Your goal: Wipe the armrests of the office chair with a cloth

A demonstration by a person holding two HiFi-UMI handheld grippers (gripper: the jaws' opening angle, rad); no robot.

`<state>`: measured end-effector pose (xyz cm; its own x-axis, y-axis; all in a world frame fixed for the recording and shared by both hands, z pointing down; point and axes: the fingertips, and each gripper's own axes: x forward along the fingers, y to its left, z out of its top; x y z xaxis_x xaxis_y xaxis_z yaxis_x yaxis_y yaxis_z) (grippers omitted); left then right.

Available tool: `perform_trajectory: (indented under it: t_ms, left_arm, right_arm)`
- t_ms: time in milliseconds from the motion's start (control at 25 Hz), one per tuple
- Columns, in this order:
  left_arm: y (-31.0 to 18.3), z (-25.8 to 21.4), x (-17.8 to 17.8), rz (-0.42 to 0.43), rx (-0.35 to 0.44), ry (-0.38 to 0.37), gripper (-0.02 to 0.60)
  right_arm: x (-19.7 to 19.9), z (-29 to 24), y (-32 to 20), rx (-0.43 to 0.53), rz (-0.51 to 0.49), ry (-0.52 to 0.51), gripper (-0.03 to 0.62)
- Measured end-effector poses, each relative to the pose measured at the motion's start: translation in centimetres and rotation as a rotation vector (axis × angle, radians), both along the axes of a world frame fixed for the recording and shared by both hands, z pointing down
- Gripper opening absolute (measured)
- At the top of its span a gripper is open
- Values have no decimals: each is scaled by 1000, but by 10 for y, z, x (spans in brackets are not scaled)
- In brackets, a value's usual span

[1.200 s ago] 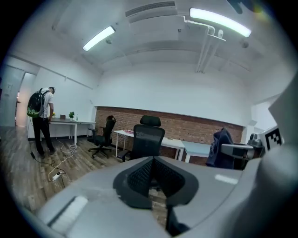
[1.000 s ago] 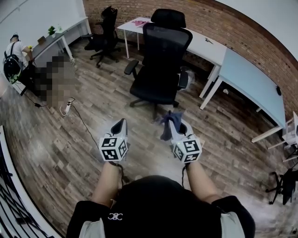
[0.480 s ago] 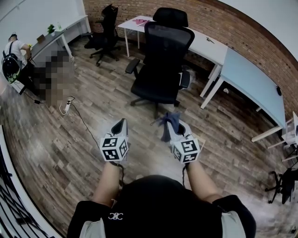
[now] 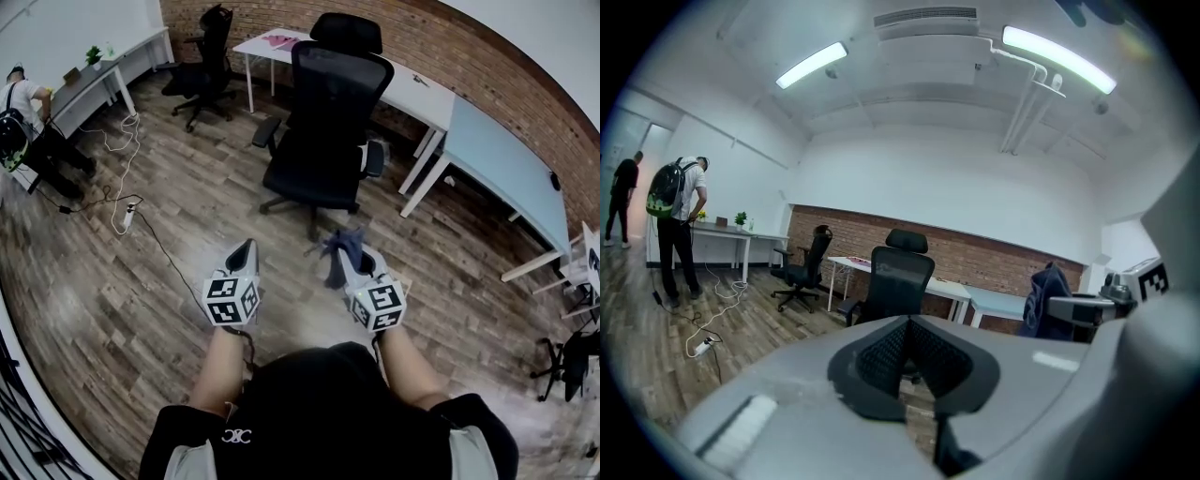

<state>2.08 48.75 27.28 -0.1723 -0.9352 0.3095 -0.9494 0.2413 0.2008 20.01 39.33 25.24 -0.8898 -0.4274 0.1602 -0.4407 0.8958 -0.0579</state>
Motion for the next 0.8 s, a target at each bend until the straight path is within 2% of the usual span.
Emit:
perform_trajectory:
  t_ms: [160,320,520,800]
  left_arm:
    - [-1,9,-13,-1,-3,27,5]
    - [-12,11,-19,2,-14,-3,5]
    - [-33,26,-33,-6,-45,-12,5]
    - [-103,26,-70,-32,-53,-38,5]
  right_arm:
    - [-8,9,4,0,5,32,44]
    - [-12,12,-11,0,24,17,44]
    - [-18,17,-46,9,75,-55,43]
    - [-53,36,-124,-13,44,-48,43]
